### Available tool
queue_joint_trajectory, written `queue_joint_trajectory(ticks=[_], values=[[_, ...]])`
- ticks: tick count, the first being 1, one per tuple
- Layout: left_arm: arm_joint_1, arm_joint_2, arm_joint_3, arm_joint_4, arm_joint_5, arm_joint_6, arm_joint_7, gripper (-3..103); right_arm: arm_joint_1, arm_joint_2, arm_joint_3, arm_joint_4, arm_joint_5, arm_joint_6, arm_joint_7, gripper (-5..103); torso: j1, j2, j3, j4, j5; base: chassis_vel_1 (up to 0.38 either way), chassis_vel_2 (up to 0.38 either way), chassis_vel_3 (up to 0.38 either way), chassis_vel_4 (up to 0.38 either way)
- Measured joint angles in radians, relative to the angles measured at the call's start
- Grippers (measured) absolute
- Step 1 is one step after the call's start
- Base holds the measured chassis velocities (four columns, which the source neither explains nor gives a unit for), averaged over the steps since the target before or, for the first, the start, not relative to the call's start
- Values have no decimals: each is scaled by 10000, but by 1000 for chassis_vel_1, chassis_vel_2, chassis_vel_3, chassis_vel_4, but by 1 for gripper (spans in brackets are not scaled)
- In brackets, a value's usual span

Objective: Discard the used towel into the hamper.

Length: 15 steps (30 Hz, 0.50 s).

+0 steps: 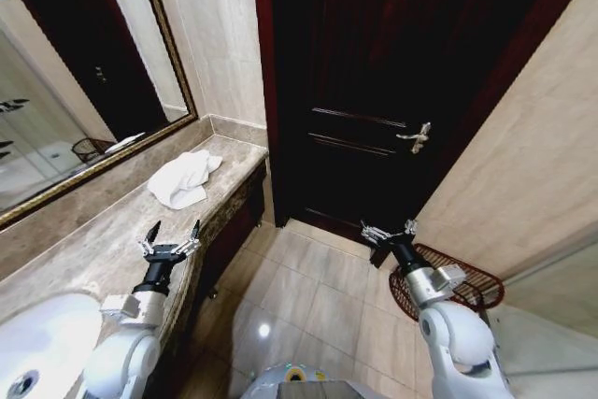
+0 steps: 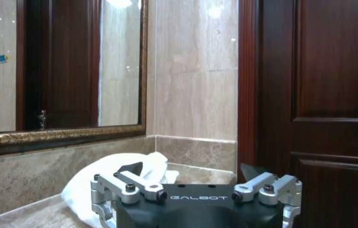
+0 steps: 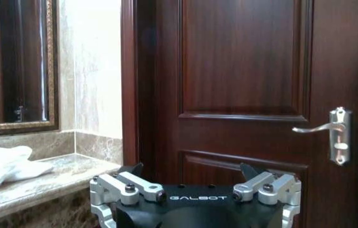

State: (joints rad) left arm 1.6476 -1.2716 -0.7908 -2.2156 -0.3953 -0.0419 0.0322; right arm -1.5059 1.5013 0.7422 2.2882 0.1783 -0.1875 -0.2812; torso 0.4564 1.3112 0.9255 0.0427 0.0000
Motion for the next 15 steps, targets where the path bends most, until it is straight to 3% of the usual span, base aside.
queue_joint_trajectory(ticks=[15], values=[[24,-93,-6,-53,79,-51,35,100,41,-28,35,-76,96,22,-36,100,0,0,0,5,-1,-56,139,134,-60]])
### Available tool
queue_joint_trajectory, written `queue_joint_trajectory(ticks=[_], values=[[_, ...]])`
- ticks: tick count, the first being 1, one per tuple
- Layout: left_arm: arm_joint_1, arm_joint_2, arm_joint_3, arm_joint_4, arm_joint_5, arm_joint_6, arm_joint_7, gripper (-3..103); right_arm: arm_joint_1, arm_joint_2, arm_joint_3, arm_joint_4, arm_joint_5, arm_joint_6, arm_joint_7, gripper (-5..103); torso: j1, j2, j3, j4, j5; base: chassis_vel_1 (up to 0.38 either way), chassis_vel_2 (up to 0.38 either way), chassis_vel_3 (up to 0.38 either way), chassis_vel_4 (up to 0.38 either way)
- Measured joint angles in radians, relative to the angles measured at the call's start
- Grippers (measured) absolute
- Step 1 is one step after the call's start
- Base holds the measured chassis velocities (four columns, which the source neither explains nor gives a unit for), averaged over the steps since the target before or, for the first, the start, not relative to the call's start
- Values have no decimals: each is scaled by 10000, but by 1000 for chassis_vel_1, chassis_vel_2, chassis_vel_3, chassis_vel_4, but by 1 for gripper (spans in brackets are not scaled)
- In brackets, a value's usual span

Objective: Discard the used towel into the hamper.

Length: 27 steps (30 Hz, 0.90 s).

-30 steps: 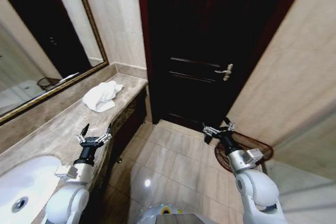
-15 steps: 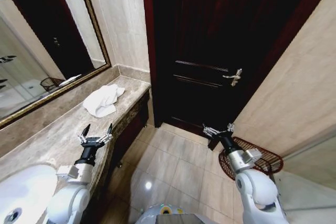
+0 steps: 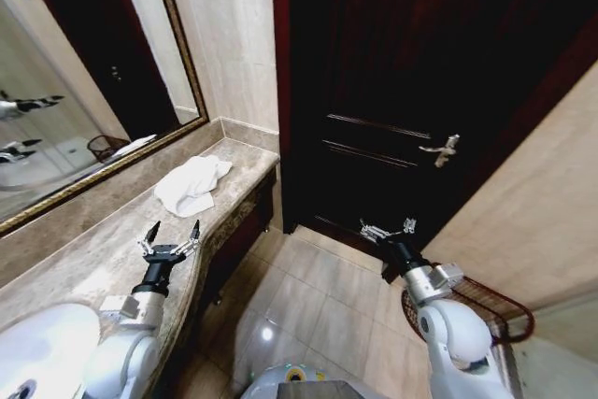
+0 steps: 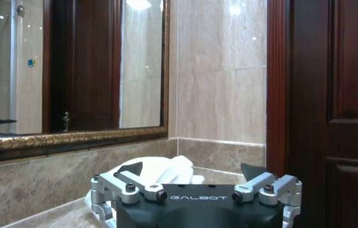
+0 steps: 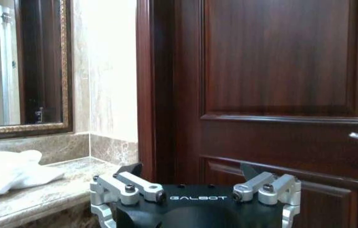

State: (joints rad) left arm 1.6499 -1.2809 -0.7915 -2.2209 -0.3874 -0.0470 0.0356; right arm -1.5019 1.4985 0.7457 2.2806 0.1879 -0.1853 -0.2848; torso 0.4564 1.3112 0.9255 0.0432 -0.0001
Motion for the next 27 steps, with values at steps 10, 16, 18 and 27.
queue_joint_trajectory(ticks=[10,16,18,27], values=[[27,-61,20,-61,100,-109,-26,100,-79,50,10,-41,30,119,-57,100,0,0,0,-3,1,-93,93,97,-99],[47,-90,16,-110,197,-109,-134,100,-69,57,8,-41,40,123,-63,100,-1,0,0,0,1,-89,100,100,-98],[57,-89,11,-125,204,-107,-142,100,-70,59,10,-38,39,125,-63,100,-1,0,0,-2,2,-96,102,82,-105],[63,-151,19,-168,255,-81,-179,100,-90,35,34,-22,36,137,-81,100,-1,0,0,-2,1,-100,96,97,-88]])
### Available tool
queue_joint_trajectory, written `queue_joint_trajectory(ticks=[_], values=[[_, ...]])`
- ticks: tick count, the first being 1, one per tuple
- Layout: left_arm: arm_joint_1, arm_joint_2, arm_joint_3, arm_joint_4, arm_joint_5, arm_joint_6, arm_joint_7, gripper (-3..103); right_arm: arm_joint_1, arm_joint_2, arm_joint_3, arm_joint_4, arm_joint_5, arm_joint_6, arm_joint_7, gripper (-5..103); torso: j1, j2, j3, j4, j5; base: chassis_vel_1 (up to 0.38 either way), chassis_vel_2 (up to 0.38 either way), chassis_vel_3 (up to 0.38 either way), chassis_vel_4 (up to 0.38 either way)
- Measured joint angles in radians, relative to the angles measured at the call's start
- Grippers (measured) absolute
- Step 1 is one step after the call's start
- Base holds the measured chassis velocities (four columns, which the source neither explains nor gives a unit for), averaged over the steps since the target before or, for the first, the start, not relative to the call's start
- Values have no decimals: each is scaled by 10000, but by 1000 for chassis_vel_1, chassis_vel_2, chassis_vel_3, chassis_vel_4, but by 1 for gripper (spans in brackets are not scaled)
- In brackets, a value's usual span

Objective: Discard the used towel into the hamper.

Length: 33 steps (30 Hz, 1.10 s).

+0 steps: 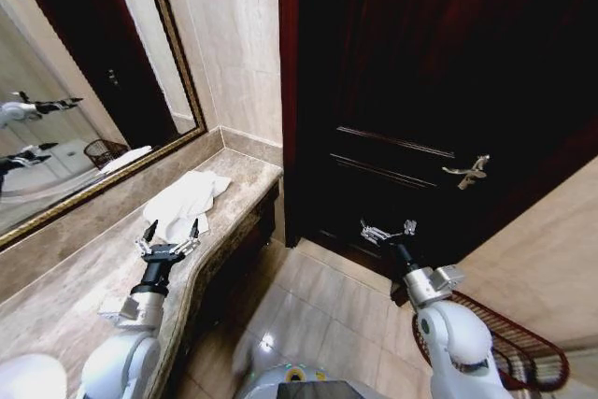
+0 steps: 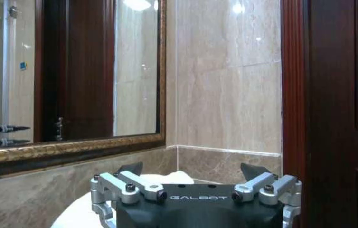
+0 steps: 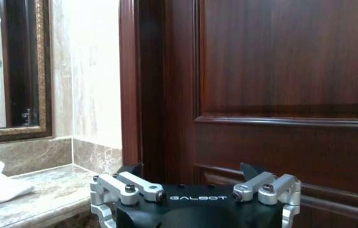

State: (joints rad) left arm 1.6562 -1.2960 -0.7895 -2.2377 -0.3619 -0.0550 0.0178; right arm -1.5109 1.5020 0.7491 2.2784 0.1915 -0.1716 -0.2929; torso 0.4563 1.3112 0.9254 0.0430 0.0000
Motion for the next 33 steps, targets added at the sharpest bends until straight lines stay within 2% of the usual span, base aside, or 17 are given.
queue_joint_trajectory(ticks=[13,19,26,31,33], values=[[-121,104,-96,-102,13,588,-480,100,10,-54,27,-26,-39,6,-51,100,-1,0,0,1,-1,-36,52,46,-40],[-784,494,-196,206,-271,1244,-566,100,-50,-102,110,-146,-2,157,-46,100,-2,0,0,0,-1,0,0,0,0],[-1350,772,-211,424,-426,1667,-591,100,-129,-142,195,-191,90,240,5,100,1,0,0,0,-1,0,0,0,0],[-1511,789,-167,517,-449,1747,-595,100,-157,-281,248,-199,402,149,132,100,1,0,0,0,0,0,0,0,0],[-1565,784,-134,535,-452,1789,-633,100,-144,-462,229,-10,828,-156,205,100,0,0,0,0,-2,0,0,0,0]])
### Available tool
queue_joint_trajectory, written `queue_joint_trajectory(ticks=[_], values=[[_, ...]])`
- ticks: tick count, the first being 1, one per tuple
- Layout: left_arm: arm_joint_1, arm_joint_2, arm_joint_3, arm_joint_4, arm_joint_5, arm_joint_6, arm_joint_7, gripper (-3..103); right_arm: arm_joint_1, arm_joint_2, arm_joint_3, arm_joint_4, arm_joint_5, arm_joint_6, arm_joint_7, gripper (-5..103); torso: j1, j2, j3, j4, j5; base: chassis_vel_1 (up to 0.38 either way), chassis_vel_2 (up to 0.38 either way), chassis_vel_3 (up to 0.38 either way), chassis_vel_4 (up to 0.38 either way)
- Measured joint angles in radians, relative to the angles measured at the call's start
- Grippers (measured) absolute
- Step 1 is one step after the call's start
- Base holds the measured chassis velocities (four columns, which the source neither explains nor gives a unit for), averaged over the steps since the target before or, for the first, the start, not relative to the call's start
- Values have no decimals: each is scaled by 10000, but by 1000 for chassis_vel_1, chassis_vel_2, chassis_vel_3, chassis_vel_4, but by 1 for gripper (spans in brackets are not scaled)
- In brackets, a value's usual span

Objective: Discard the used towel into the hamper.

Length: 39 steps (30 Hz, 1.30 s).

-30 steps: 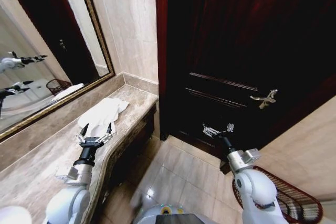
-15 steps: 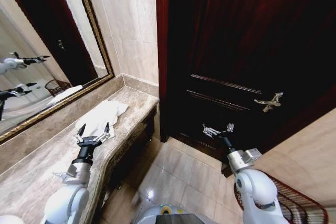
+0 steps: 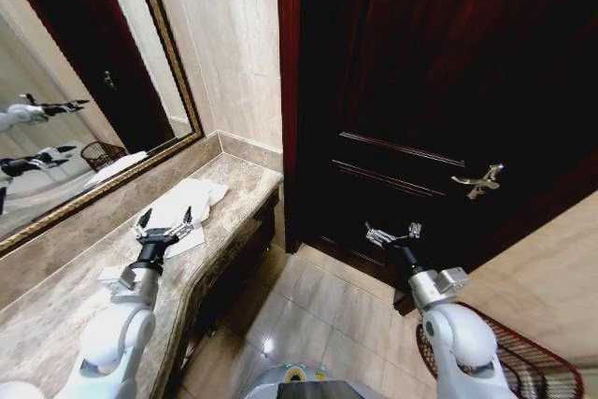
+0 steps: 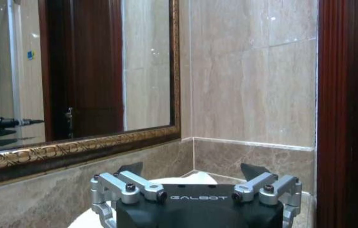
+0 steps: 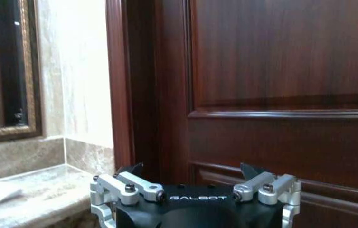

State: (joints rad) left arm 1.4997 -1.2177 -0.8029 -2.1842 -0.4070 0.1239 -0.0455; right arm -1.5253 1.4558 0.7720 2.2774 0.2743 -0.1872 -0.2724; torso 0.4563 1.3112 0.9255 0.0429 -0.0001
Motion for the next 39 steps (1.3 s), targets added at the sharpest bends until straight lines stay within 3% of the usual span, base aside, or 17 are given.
queue_joint_trajectory(ticks=[7,25,39], values=[[-126,56,-68,79,-58,104,-62,100,302,-482,-116,234,512,-623,121,100,0,0,0,2,1,0,0,0,0],[-963,585,-173,681,-814,733,-296,100,537,-1227,-94,-95,677,-677,170,100,0,0,0,2,1,0,0,0,0],[-2166,1317,421,1448,-1483,2251,-699,100,552,-1112,-216,9,632,-663,161,100,1,0,1,1,0,0,0,0,0]])
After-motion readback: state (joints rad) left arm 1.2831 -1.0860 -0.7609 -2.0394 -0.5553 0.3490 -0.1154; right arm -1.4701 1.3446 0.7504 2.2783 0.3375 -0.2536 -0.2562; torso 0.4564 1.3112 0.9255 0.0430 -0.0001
